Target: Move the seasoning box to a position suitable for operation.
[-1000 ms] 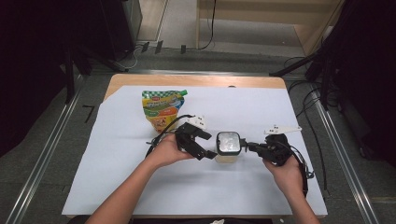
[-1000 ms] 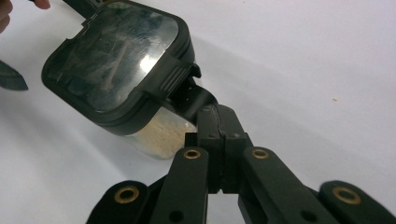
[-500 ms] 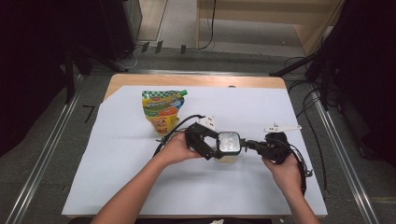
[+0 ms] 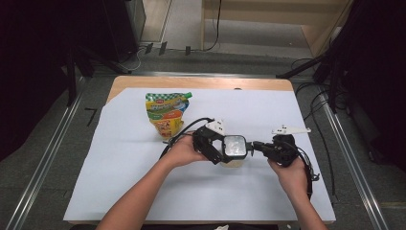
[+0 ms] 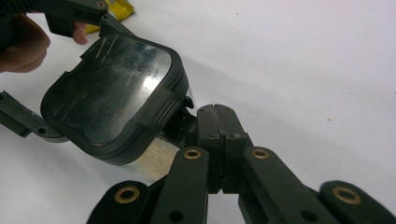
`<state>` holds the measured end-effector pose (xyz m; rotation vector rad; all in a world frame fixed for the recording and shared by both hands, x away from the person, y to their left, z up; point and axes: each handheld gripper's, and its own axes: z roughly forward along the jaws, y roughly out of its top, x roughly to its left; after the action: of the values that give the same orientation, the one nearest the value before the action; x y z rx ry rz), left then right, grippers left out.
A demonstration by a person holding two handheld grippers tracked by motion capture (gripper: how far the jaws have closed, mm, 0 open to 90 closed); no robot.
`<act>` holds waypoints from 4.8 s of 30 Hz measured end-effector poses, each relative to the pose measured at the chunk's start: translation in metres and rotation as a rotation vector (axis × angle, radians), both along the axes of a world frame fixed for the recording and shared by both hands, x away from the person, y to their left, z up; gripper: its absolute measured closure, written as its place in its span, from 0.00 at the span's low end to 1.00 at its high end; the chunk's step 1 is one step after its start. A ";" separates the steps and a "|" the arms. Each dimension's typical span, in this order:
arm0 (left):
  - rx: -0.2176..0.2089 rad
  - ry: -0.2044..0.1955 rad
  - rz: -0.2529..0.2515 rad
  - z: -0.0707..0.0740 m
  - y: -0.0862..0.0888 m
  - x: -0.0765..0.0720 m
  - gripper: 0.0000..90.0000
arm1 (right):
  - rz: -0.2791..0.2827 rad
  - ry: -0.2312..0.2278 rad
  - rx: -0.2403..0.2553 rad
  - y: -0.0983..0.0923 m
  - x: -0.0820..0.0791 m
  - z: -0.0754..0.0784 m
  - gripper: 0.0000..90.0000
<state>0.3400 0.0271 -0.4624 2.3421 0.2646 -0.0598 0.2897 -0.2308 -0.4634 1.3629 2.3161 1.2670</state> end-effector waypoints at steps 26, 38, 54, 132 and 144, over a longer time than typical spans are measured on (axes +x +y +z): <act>0.055 -0.048 -0.042 0.009 -0.004 -0.001 0.19 | 0.008 0.003 -0.016 0.001 -0.001 0.000 1.00; 0.067 -0.065 -0.048 0.012 -0.005 -0.002 0.19 | 0.014 0.000 -0.024 0.003 -0.002 0.000 1.00; 0.058 -0.083 -0.052 0.024 -0.006 -0.002 0.20 | 0.016 0.001 -0.024 0.003 -0.002 0.000 1.00; -0.044 0.070 0.131 0.062 0.045 -0.012 0.60 | 0.162 0.026 0.012 0.000 -0.056 0.016 0.93; -0.060 0.108 0.215 0.062 0.080 -0.009 0.52 | 0.313 -0.044 0.020 0.043 -0.079 0.031 0.81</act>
<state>0.3306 0.1073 -0.4000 2.2407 0.5581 -0.0879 0.2111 -0.1881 -0.4321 0.9917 2.5650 1.3886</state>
